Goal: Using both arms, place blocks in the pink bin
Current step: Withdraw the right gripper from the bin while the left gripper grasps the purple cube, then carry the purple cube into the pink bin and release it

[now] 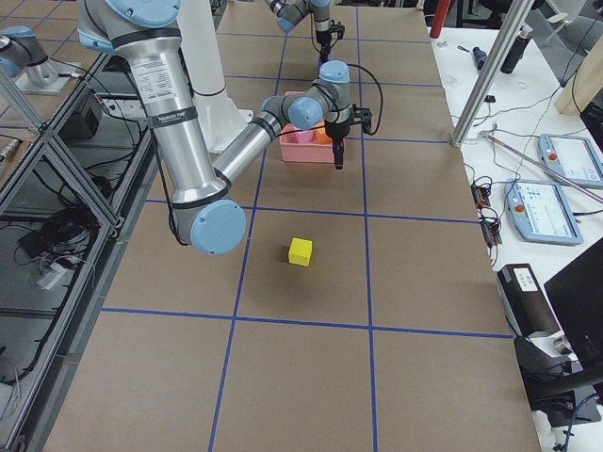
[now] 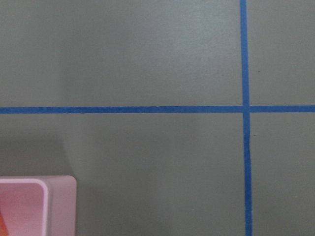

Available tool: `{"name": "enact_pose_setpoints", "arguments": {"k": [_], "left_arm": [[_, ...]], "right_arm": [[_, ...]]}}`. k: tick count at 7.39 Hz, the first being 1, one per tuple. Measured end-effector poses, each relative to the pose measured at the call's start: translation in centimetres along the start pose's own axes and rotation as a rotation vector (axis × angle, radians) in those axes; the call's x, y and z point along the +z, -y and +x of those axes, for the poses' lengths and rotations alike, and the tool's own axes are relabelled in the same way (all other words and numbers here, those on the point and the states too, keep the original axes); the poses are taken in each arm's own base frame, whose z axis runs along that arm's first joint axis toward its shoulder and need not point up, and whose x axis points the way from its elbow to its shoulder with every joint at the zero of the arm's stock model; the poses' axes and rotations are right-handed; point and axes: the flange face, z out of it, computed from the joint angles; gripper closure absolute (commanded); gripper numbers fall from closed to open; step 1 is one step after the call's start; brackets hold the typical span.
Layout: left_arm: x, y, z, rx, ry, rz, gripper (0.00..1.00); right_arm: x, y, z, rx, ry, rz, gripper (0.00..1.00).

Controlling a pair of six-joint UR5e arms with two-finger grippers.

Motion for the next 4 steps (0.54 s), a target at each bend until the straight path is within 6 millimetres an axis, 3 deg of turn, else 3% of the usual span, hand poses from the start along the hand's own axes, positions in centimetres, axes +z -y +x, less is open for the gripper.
{"name": "enact_pose_setpoints", "arguments": {"k": [2,4], "left_arm": [[-4.9,1.2,5.3,-0.012,-0.006,-0.028,1.00],[-10.8,4.7,14.7,-0.081,-0.033,-0.038,1.00]], "right_arm": [[1.0,-0.6,6.4,-0.049,0.007,-0.006,0.00],[3.0,-2.9,12.2,-0.070,0.026,0.009,0.00]]}}
